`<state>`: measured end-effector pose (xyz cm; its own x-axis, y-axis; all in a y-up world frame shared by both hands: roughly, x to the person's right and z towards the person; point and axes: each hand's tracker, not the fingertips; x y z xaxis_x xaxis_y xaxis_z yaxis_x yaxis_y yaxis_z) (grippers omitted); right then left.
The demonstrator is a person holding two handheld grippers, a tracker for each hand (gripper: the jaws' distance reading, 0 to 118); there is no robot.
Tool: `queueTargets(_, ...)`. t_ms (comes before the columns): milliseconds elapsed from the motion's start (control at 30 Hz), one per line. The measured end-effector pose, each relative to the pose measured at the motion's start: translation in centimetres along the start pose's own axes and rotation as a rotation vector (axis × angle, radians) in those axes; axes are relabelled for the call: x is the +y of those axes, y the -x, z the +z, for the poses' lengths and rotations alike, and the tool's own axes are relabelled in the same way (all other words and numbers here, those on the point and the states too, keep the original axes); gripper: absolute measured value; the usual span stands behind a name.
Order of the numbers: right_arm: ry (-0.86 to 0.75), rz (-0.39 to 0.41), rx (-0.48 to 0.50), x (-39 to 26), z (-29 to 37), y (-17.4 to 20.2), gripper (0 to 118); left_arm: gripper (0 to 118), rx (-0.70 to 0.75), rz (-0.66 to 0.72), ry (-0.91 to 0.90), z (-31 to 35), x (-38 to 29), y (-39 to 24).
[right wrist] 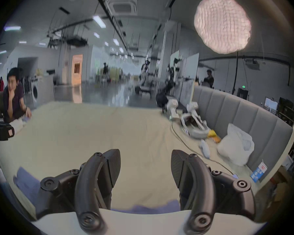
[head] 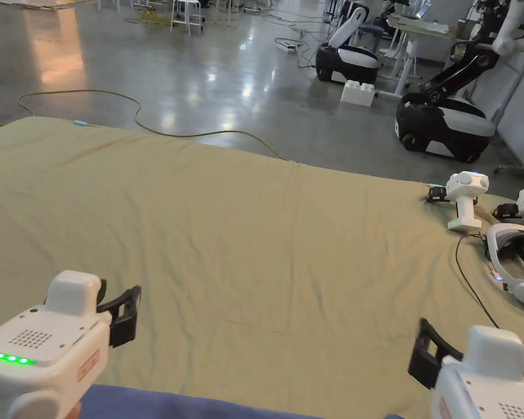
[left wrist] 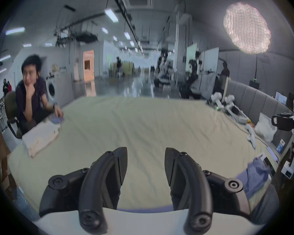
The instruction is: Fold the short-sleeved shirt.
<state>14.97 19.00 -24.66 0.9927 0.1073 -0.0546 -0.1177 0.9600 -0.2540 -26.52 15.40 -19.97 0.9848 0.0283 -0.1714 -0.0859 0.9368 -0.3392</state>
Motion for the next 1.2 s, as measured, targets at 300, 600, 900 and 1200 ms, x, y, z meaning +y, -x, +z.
queueTargets(300,-0.151,-0.025,0.035,0.9,-2.1,5.7,27,36,0.045,-0.048,-0.196,0.0,3.3,-3.5)
queueTargets(600,-0.185,-0.089,0.046,1.1,-2.4,6.5,0,2,0.057,-0.036,-0.233,-0.4,3.8,-2.0)
queueTargets(900,-0.169,-0.025,0.107,1.6,-2.8,7.0,0,2,0.033,0.047,-0.025,-0.5,1.4,3.0)
queueTargets(1200,-0.092,-0.002,0.164,0.2,-4.0,7.9,0,2,-0.102,0.201,0.444,-0.2,-4.0,11.9)
